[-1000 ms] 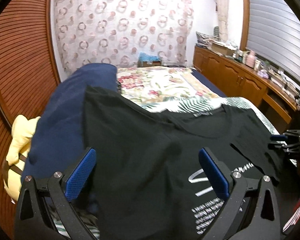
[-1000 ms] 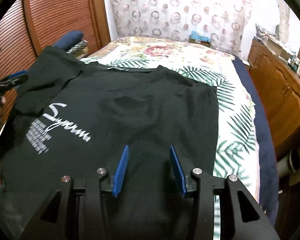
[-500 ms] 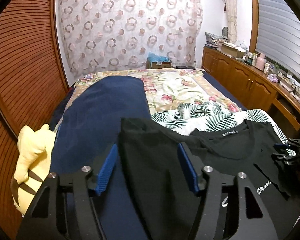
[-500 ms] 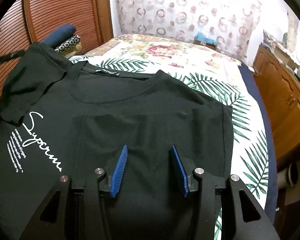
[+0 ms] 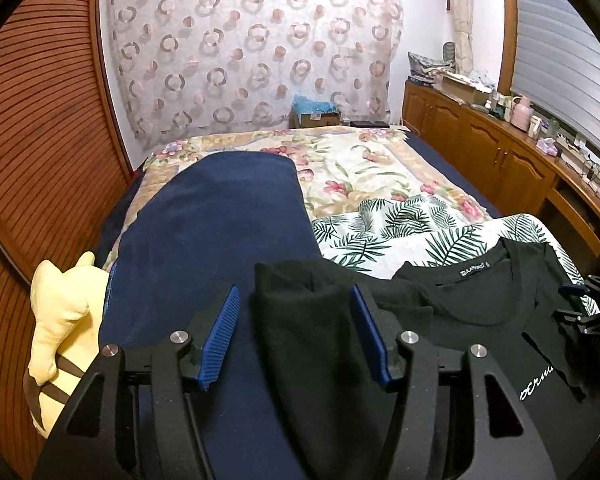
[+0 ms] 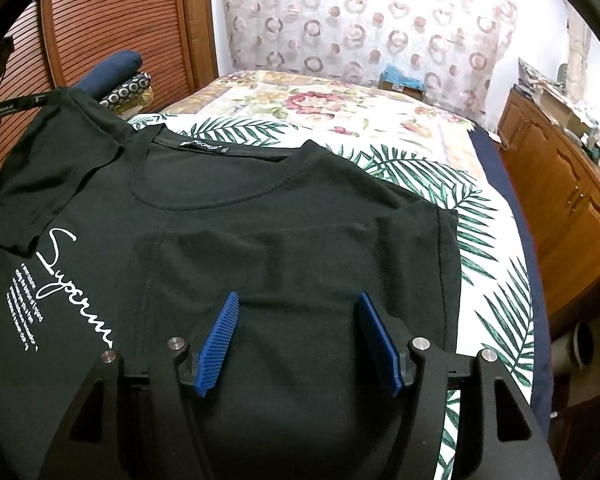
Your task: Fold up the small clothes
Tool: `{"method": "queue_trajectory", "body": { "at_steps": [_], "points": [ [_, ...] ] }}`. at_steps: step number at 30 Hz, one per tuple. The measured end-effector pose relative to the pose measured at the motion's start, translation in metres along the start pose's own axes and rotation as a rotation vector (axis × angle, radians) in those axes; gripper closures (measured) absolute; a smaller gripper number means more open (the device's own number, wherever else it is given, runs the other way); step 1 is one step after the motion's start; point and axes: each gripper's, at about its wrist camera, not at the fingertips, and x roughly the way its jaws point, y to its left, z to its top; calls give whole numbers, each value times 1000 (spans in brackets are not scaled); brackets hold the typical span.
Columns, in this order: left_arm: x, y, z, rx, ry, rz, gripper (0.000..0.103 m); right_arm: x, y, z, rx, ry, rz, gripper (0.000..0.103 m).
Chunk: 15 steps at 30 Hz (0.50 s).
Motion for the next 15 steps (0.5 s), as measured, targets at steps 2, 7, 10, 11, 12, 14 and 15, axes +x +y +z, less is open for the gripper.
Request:
{"method": "queue_trajectory", "body": {
  "at_steps": [2, 7, 10, 11, 12, 14, 15],
  "points": [
    [1, 1, -1, -1, 7, -4, 51, 0, -3, 2, 11, 15, 10, 39],
    [1, 4, -3, -7, 12, -3, 52, -5, -28, 13, 59, 5, -35, 39],
    [2, 5, -4, -8, 13, -2, 52, -4, -54, 18, 99, 1, -73, 39],
    [2, 5, -4, -8, 13, -2, 52, -2, -62, 19, 108, 5, -87, 39],
    [2, 6, -4, -8, 14, -3, 52, 0, -68, 20, 116, 9, -97, 39],
    [3, 6, -4, -6, 15, -1, 52, 8, -81, 21, 135, 22, -104, 39],
    [3, 5, -4, -5, 15, 0, 52, 11, -85, 22, 141, 28, -103, 39]
  ]
}}
